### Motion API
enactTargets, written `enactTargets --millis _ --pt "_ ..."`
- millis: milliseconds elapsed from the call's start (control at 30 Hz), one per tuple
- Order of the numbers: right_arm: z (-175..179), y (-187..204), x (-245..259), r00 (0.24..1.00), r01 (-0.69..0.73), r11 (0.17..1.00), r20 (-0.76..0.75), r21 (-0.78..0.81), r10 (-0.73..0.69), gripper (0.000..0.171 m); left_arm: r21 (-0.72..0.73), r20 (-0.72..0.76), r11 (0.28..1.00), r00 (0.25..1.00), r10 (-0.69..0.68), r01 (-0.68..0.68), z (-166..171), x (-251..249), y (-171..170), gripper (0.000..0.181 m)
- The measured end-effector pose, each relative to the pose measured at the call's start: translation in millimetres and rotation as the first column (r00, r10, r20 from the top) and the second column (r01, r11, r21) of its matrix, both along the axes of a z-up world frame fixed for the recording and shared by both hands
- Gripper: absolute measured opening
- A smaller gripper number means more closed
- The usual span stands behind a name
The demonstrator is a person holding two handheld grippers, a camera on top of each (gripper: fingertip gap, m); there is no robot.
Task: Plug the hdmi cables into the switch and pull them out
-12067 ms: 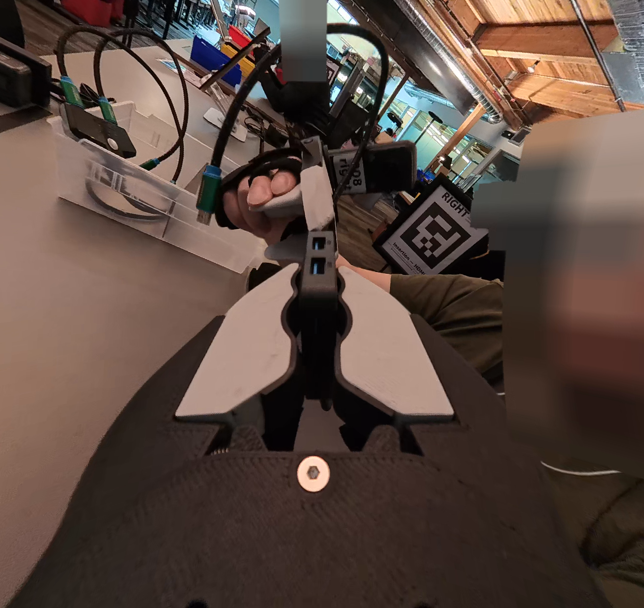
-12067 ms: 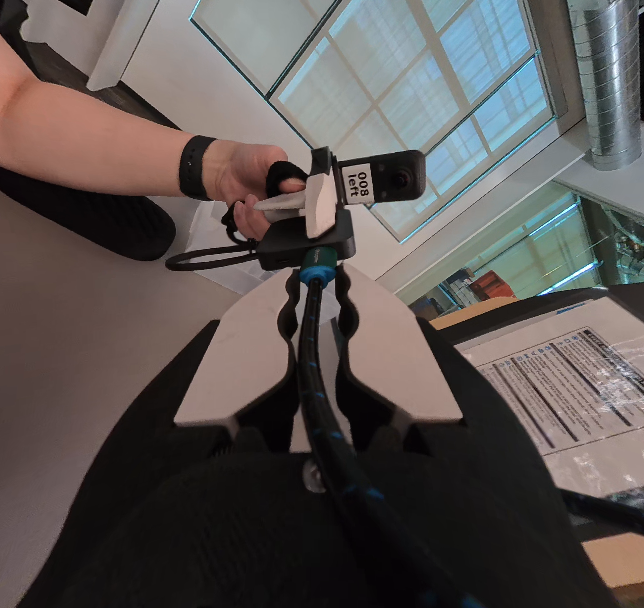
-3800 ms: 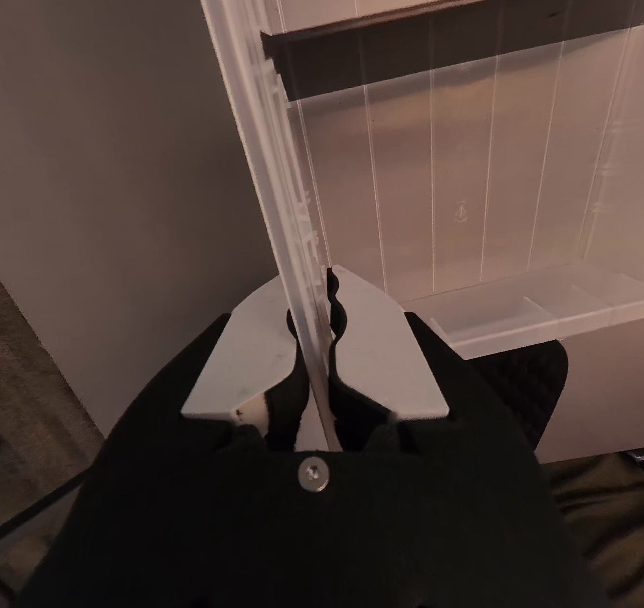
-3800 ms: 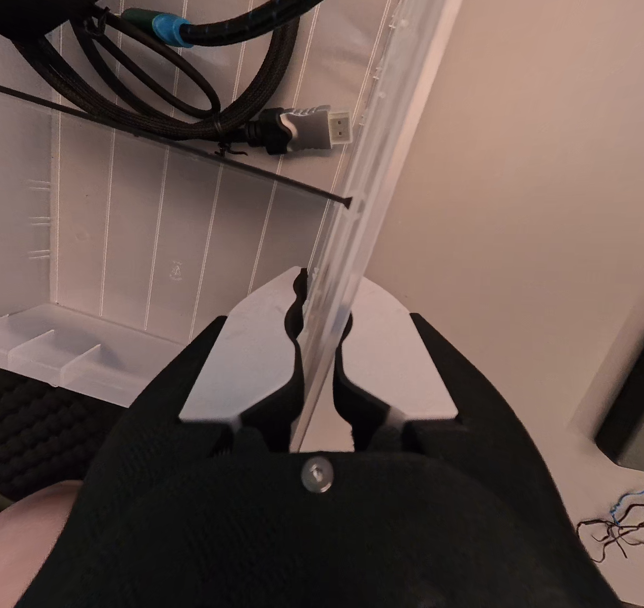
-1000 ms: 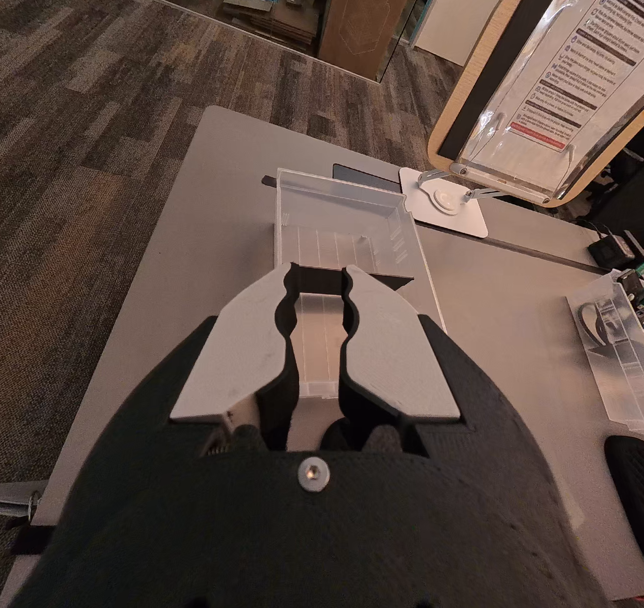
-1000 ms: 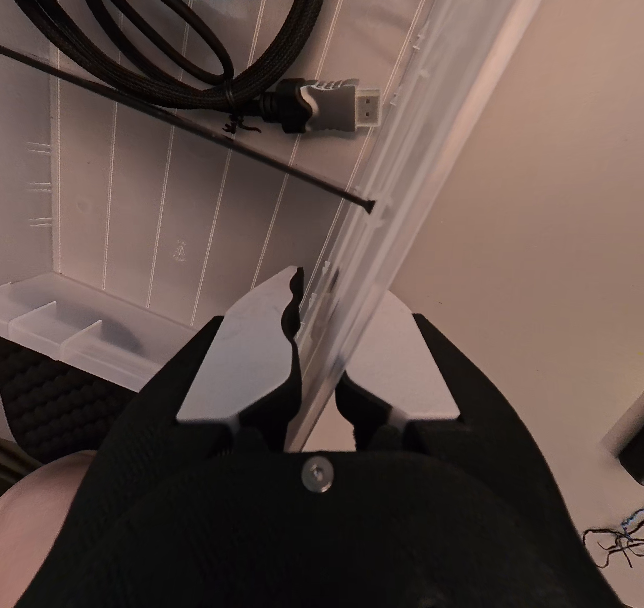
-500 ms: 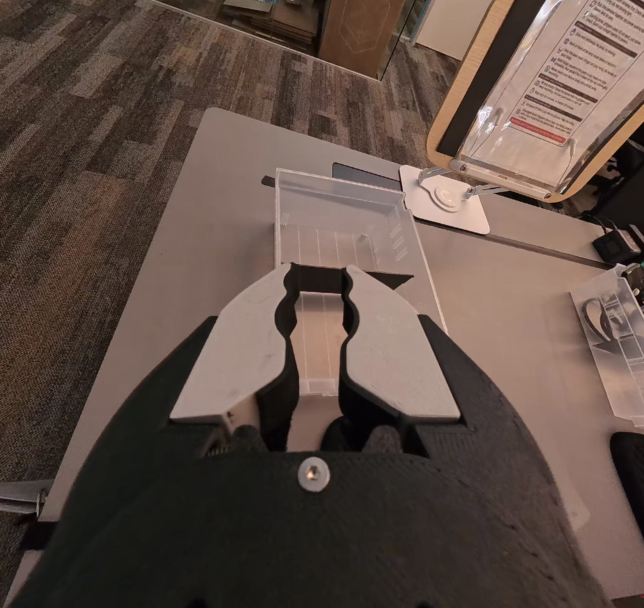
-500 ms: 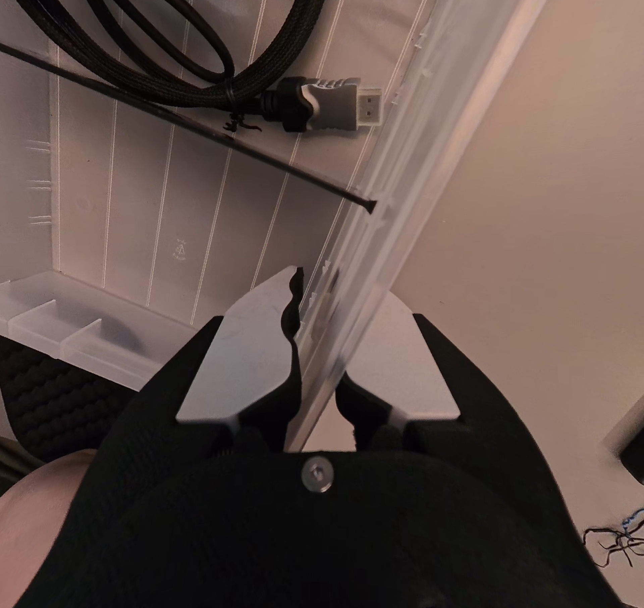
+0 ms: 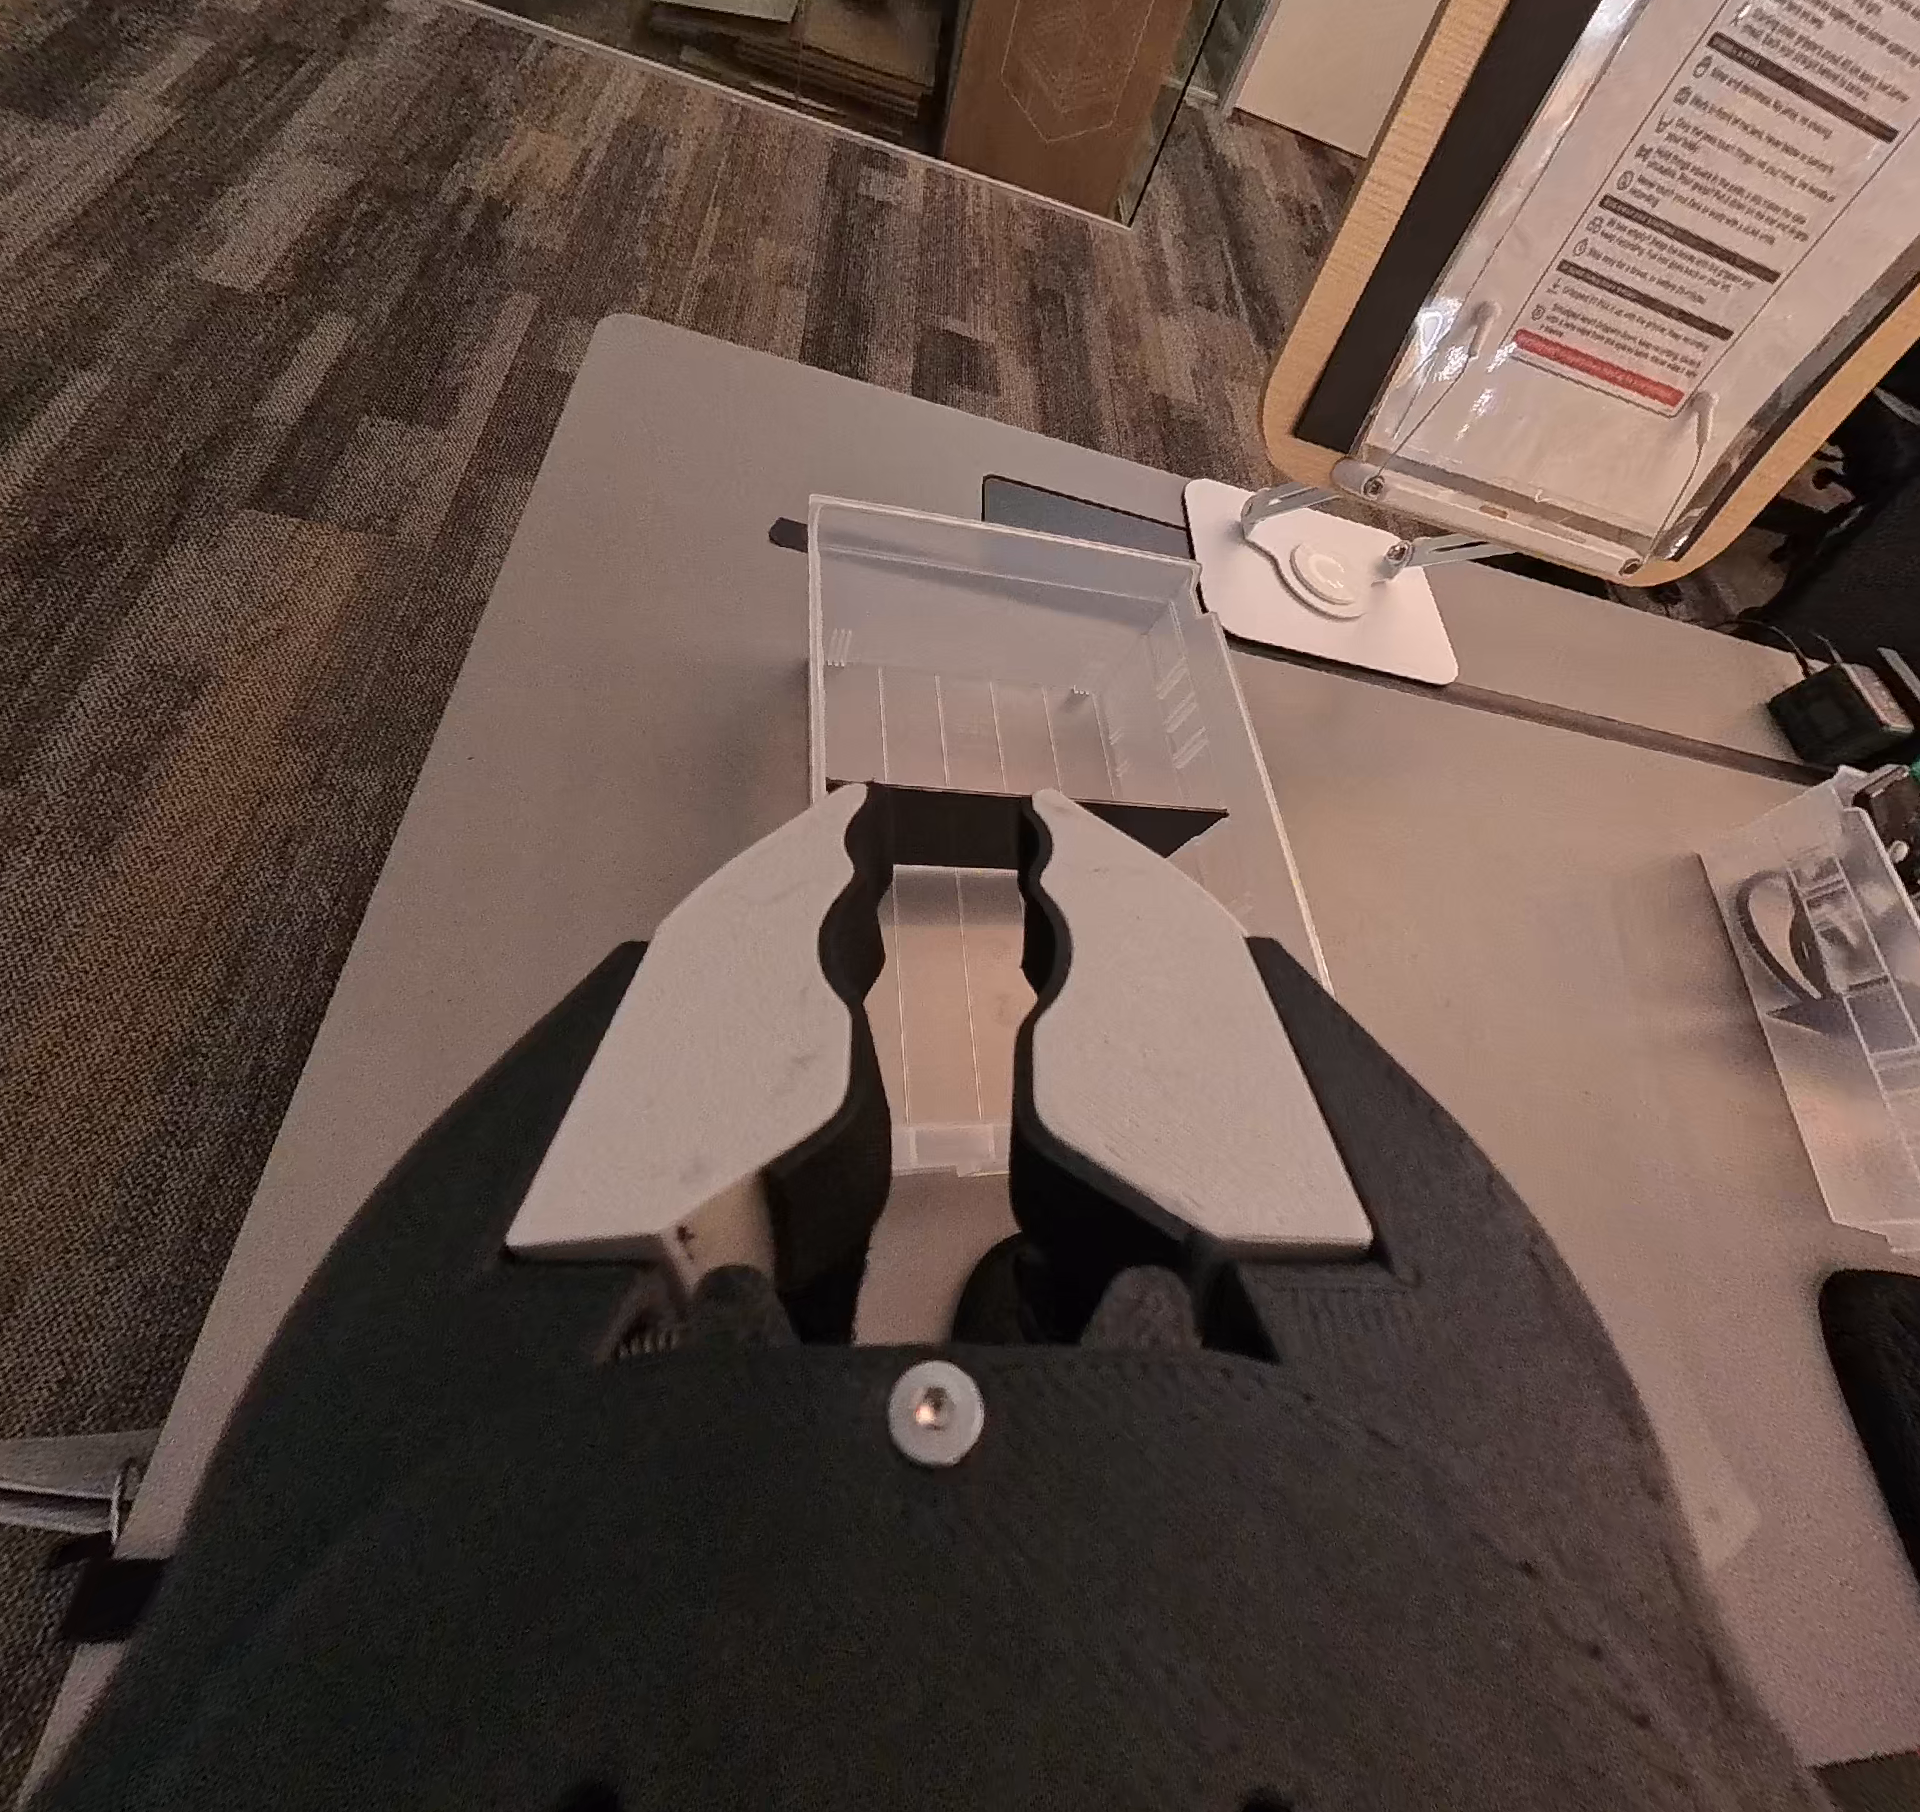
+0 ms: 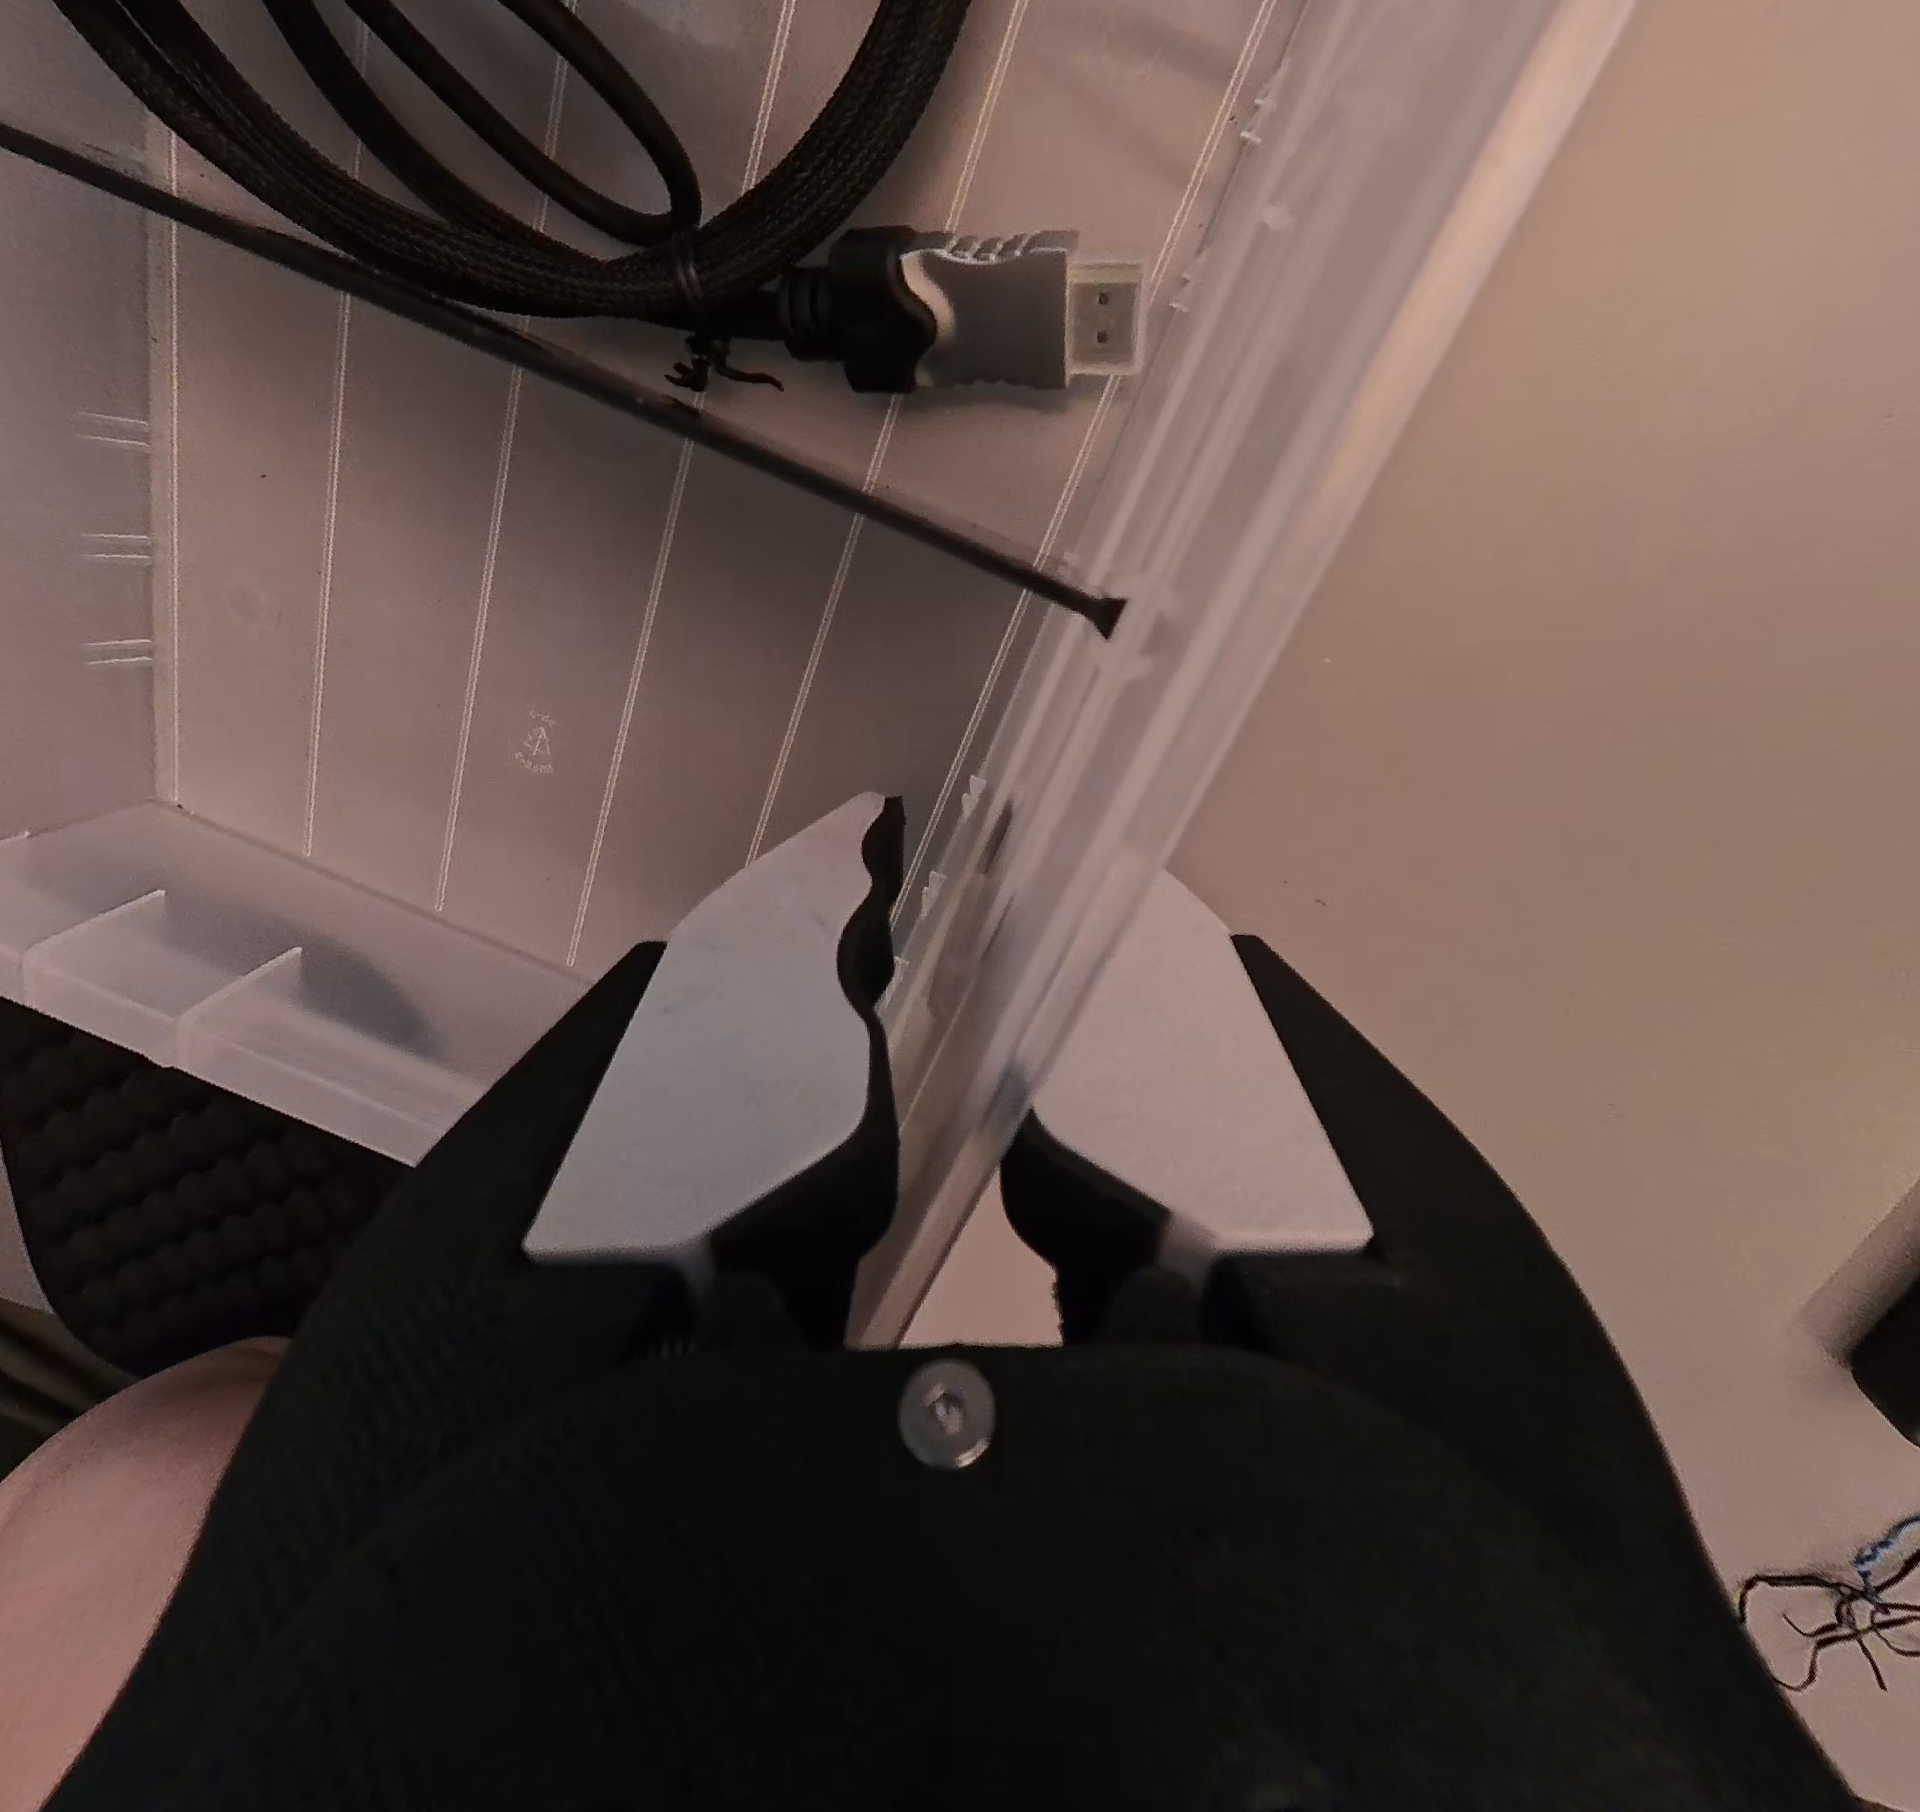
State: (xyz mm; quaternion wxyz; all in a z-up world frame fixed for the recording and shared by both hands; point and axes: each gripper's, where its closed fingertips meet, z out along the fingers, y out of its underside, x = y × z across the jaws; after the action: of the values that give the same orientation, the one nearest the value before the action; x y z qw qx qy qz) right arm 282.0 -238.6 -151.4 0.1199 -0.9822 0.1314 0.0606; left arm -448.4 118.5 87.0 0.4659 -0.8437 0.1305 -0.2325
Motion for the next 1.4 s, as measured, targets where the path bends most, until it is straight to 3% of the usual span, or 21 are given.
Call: enactTargets --millis 1133,1267,1400 --pt "0 0 -1 1.000 -0.002 1.000 -0.001 -0.003 0.002 0.018 -0.081 -0.041 0.997 0.999 -0.019 0.016 -18 3 1 0.028" --pt "0 0 -1 1.000 -0.002 1.000 -0.001 -0.003 0.002 0.018 -0.139 -0.054 0.990 0.998 -0.037 0.030 -36 5 9 0.042" --pt "-1 0 -1 1.000 -0.002 1.000 -0.002 -0.004 0.002 0.019 -0.270 -0.100 0.961 0.990 -0.095 0.065 -79 13 28 0.052"
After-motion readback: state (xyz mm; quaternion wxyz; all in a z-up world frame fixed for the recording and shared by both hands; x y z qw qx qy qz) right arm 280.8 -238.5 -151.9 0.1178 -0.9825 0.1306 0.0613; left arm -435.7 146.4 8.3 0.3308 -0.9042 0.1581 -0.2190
